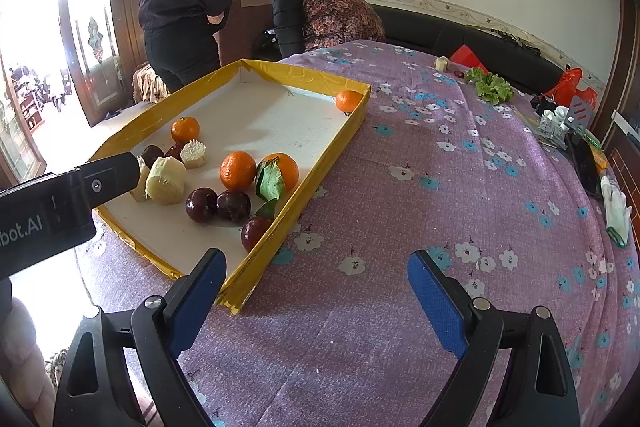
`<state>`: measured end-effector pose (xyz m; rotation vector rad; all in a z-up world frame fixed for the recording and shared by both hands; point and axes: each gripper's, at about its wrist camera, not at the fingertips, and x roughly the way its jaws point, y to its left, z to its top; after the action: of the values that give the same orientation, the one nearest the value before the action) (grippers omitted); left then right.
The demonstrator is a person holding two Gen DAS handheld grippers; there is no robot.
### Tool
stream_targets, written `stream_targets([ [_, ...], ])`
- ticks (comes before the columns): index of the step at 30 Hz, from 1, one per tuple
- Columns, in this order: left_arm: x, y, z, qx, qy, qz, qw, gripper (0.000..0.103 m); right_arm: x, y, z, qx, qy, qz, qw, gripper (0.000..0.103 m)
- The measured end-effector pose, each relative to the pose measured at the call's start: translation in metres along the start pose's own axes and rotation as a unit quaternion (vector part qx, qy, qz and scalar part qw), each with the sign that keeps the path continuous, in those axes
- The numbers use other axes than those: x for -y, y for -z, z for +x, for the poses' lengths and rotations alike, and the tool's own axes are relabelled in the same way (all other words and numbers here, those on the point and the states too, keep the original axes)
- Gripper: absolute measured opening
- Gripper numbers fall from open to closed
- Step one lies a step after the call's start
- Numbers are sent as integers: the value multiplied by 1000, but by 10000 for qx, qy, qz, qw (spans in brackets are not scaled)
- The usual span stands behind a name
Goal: Organize fruits
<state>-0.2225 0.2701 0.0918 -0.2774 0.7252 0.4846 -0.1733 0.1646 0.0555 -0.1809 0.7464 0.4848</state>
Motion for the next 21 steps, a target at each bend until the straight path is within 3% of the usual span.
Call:
stream_targets([
  [21,-3,3,2,-15,15,-26,10000,103,-1,3,1,-24,38,-33,10000,95],
])
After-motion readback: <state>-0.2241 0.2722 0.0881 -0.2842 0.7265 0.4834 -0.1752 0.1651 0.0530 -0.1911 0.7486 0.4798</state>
